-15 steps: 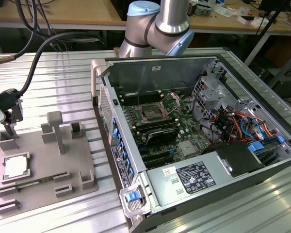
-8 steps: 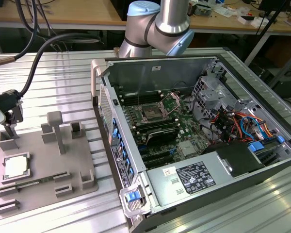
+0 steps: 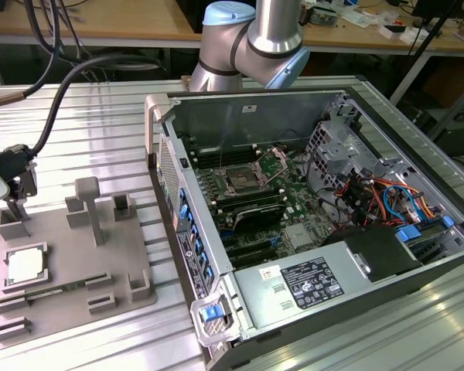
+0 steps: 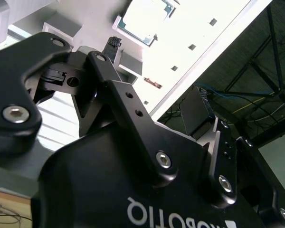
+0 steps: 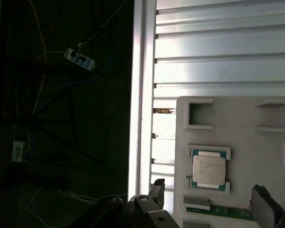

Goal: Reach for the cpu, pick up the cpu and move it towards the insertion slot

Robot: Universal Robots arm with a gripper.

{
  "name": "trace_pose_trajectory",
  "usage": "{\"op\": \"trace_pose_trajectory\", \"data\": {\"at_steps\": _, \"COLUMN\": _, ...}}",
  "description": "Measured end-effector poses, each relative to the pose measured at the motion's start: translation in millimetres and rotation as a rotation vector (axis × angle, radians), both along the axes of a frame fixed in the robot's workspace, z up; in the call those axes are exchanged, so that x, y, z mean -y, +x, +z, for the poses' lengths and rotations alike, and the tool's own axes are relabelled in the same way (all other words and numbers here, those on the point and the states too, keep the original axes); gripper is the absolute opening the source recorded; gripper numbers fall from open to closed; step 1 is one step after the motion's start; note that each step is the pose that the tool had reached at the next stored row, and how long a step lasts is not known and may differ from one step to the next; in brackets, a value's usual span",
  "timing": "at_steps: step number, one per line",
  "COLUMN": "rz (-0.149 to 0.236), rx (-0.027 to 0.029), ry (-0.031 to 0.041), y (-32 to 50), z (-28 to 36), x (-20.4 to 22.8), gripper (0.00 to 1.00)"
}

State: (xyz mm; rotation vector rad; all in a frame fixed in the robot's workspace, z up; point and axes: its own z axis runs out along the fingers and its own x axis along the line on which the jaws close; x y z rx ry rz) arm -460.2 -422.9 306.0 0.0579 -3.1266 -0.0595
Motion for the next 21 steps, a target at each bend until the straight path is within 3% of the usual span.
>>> {"op": "trace_pose_trajectory", "data": {"at_steps": 21, "rz": 0.000, "rx": -0.0042, "ry": -0.0002, "y": 1.6, "z": -3.7, "x": 1.5, "gripper": 0.78}}
